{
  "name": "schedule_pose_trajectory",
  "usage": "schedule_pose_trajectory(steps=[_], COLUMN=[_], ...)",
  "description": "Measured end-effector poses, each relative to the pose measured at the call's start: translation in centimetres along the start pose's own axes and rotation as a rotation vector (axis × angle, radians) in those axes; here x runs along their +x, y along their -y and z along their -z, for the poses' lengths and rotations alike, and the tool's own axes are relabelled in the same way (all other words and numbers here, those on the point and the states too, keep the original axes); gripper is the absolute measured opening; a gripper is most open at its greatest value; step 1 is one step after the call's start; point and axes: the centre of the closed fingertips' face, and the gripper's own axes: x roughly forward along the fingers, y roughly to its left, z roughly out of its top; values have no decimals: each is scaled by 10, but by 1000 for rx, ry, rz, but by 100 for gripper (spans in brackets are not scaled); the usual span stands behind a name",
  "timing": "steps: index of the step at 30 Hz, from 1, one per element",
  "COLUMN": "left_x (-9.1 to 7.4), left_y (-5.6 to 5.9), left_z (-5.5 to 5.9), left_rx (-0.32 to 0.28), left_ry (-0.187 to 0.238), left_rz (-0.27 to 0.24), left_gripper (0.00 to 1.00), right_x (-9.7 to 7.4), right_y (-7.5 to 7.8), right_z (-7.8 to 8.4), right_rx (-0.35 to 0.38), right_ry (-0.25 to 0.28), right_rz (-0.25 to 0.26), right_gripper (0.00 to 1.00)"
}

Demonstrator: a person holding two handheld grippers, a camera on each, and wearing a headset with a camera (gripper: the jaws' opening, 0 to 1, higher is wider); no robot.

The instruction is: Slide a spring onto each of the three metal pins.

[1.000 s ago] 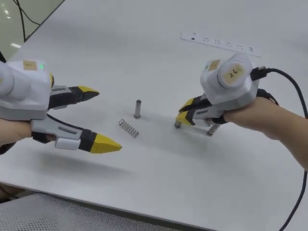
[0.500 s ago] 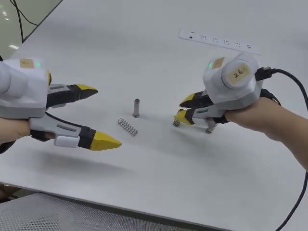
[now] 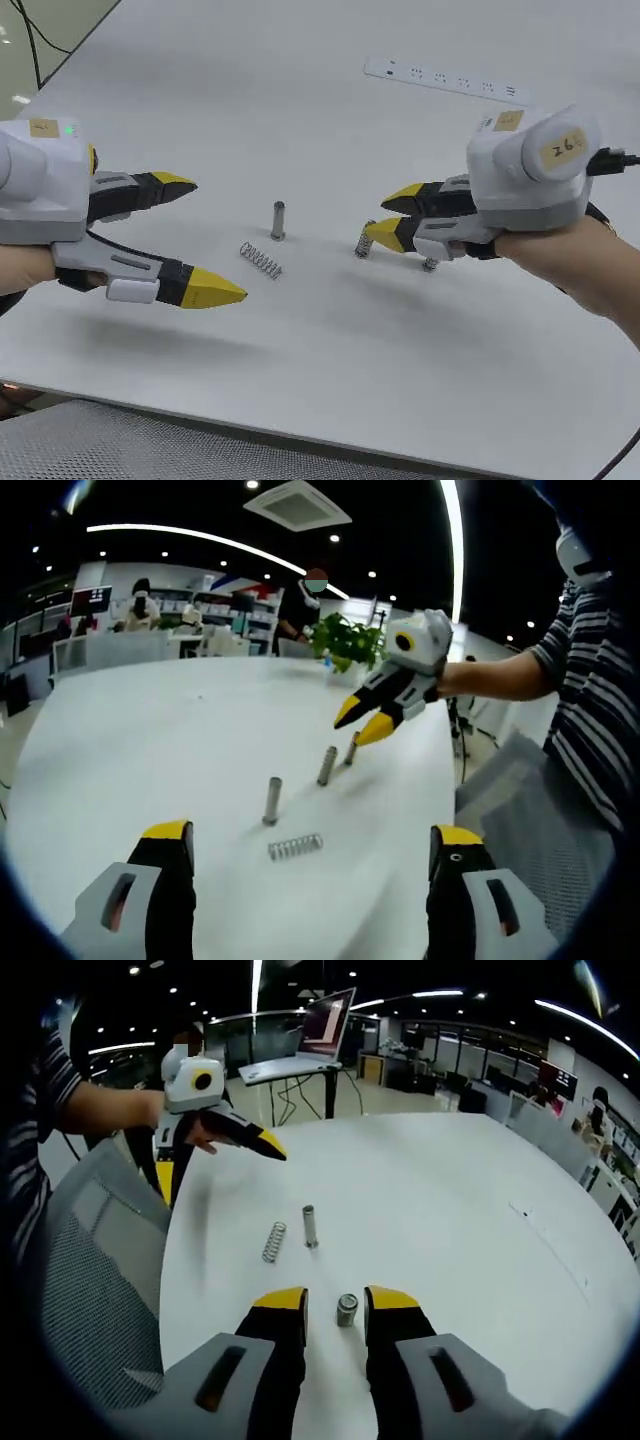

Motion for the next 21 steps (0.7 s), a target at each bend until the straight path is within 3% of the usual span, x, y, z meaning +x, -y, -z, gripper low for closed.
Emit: schedule_pose_trajectory(steps=[7, 9, 16, 21], left_x=[-1, -1, -2, -3], left_y=[-1, -1, 0, 0], left_z=[0, 0, 1, 2], left_rx=[-7, -3, 0, 2], left_ry=[0, 2, -3, -10], left_rz=[-6, -6, -2, -2], left_gripper=[95, 95, 95, 95], right_x=[-3, -1, 12, 22], right_y=[-15, -23, -40, -52], right_z=[0, 2, 11, 6], right_rx=[34, 79, 100, 104], right_ry=[33, 30, 27, 35], right_rz=[-20, -45, -65, -88], right_gripper=[19, 20, 19, 19])
